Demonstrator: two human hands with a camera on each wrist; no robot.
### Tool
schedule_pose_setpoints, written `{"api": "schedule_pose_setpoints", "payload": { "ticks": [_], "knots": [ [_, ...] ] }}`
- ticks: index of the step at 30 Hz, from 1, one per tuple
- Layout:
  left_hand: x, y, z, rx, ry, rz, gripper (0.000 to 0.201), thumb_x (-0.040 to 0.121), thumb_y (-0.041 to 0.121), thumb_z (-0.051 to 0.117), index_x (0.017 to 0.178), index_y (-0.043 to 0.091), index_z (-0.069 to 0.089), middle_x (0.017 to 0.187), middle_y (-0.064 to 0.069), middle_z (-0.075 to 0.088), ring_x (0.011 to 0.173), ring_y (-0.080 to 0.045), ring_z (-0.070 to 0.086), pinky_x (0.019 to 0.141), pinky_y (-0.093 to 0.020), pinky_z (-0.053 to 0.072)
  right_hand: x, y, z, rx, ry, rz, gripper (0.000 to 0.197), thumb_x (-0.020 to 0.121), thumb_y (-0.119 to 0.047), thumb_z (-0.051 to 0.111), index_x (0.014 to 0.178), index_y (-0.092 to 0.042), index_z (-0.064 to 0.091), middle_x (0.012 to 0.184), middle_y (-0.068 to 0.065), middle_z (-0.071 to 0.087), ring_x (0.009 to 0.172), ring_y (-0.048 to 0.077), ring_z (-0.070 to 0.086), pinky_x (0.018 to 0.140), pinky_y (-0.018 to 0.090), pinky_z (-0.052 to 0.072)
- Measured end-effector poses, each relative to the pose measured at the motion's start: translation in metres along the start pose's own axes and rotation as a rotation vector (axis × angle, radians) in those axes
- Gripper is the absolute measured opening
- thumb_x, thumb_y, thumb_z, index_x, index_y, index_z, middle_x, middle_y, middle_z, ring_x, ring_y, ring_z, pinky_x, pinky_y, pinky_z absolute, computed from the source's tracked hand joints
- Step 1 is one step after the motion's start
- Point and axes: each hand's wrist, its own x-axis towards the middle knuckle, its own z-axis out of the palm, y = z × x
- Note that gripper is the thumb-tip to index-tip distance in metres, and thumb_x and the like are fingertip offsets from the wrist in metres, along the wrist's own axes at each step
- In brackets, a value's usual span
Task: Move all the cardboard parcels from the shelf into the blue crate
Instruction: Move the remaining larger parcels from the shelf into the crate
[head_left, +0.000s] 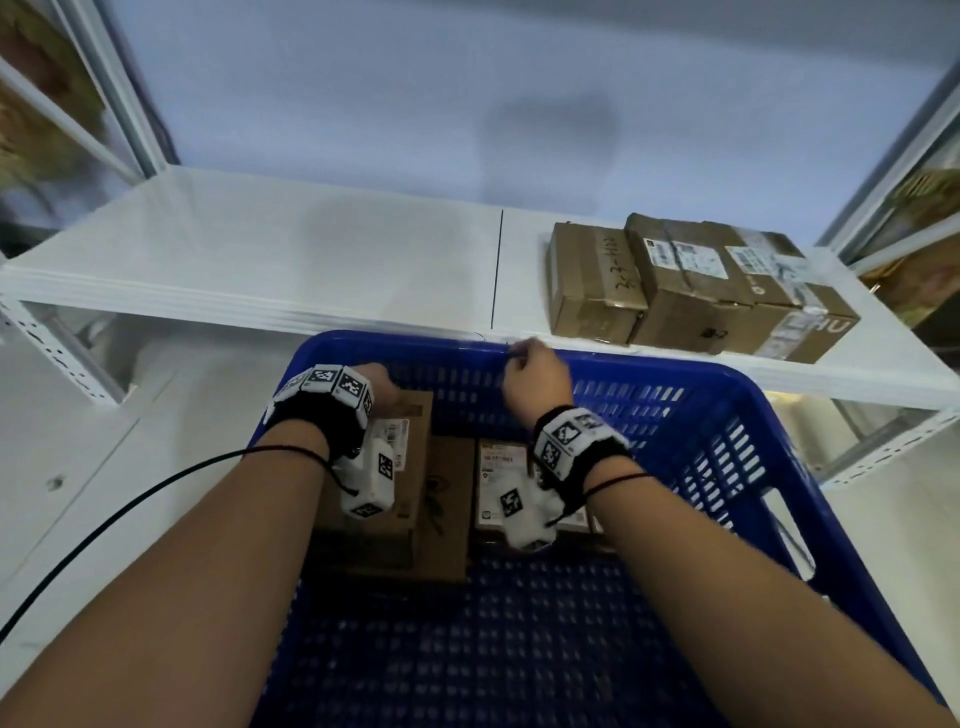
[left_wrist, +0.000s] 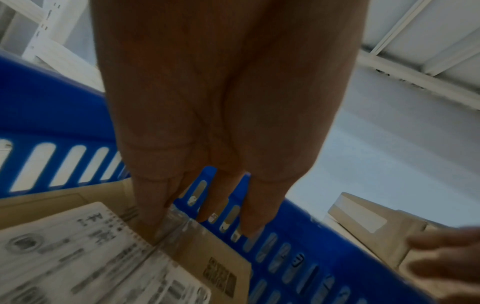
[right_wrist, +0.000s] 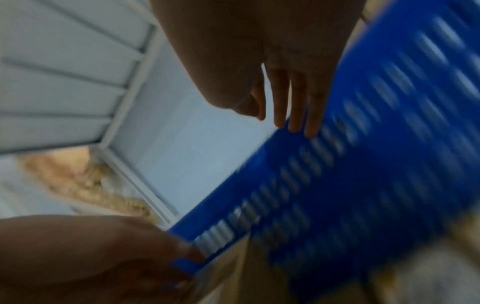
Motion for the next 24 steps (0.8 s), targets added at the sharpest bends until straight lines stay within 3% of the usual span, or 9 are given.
{"api": "schedule_pose_setpoints", "payload": {
  "ticks": [2, 4, 8, 14, 16, 18, 21, 24],
  "knots": [
    [0.001, 0.005, -0.004, -0.015, 0.023, 0.007, 0.035, 0.092, 0.036, 0.057, 0.107, 0.007, 0.069, 0.103, -0.016, 0.069, 0.091, -0.031, 0.062, 0.080, -0.035, 0.046, 0.024, -0.008, -0.037, -0.206, 0.162, -0.137, 0.029, 0.095, -0.018, 0.049, 0.121, -0.008, 0.057, 0.118, 0.016, 0.062, 0.107, 0.032, 0.060, 0.092, 0.041, 0.053],
    [0.003, 0.014, -0.009, -0.002, 0.055, 0.019, 0.037, 0.093, 0.036, 0.058, 0.111, 0.005, 0.068, 0.107, -0.016, 0.067, 0.100, -0.033, 0.063, 0.084, -0.035, 0.047, 0.047, -0.011, -0.063, -0.432, 0.262, -0.180, 0.039, 0.094, -0.021, 0.049, 0.128, -0.002, 0.051, 0.127, 0.024, 0.053, 0.116, 0.039, 0.052, 0.097, 0.043, 0.047],
    [0.010, 0.037, -0.017, -0.085, 0.081, 0.069, 0.037, 0.096, 0.029, 0.055, 0.119, 0.001, 0.066, 0.115, -0.018, 0.067, 0.101, -0.031, 0.063, 0.083, -0.034, 0.049, 0.077, -0.008, -0.081, -0.647, 0.234, -0.093, 0.058, 0.093, -0.032, 0.049, 0.138, 0.004, 0.040, 0.139, 0.027, 0.042, 0.130, 0.042, 0.038, 0.107, 0.046, 0.035],
    [0.017, 0.056, -0.020, -0.330, 0.248, 0.086, 0.031, 0.093, 0.023, 0.057, 0.113, 0.005, 0.073, 0.112, -0.019, 0.072, 0.103, -0.036, 0.068, 0.086, -0.032, 0.055, 0.095, 0.006, -0.071, -0.646, 0.083, -0.005, 0.067, 0.093, -0.053, 0.032, 0.136, -0.004, 0.045, 0.145, 0.028, 0.035, 0.136, 0.042, 0.030, 0.114, 0.052, 0.025],
    [0.018, 0.061, -0.019, -0.415, 0.278, 0.078, 0.029, 0.090, 0.021, 0.057, 0.107, 0.006, 0.075, 0.107, -0.020, 0.073, 0.100, -0.037, 0.070, 0.088, -0.038, 0.059, 0.095, 0.006, -0.066, -0.654, 0.091, 0.022, 0.074, 0.089, -0.066, 0.031, 0.133, -0.010, 0.049, 0.145, 0.030, 0.036, 0.136, 0.045, 0.028, 0.114, 0.054, 0.023],
    [0.017, 0.064, -0.018, -0.488, 0.279, 0.073, 0.028, 0.087, 0.022, 0.058, 0.103, 0.006, 0.076, 0.105, -0.018, 0.074, 0.098, -0.038, 0.070, 0.087, -0.044, 0.060, 0.093, 0.004, -0.061, -0.649, 0.119, 0.043, 0.076, 0.086, -0.071, 0.035, 0.131, -0.013, 0.051, 0.146, 0.032, 0.034, 0.134, 0.050, 0.029, 0.114, 0.056, 0.023],
    [0.018, 0.066, -0.013, -0.530, 0.261, 0.098, 0.027, 0.087, 0.021, 0.058, 0.102, 0.007, 0.076, 0.107, -0.017, 0.074, 0.101, -0.038, 0.069, 0.089, -0.044, 0.059, 0.090, -0.003, -0.054, -0.575, 0.174, 0.098, 0.071, 0.084, -0.063, 0.049, 0.136, -0.015, 0.045, 0.150, 0.032, 0.027, 0.130, 0.054, 0.034, 0.109, 0.056, 0.029],
    [0.013, 0.068, -0.010, -0.584, 0.239, 0.132, 0.028, 0.089, 0.020, 0.056, 0.104, 0.006, 0.076, 0.109, -0.017, 0.074, 0.103, -0.037, 0.068, 0.091, -0.045, 0.058, 0.086, -0.014, -0.051, -0.426, 0.233, 0.150, 0.084, 0.076, -0.061, 0.061, 0.142, -0.014, 0.037, 0.148, 0.027, 0.030, 0.127, 0.052, 0.034, 0.107, 0.057, 0.032]
  ]
}}
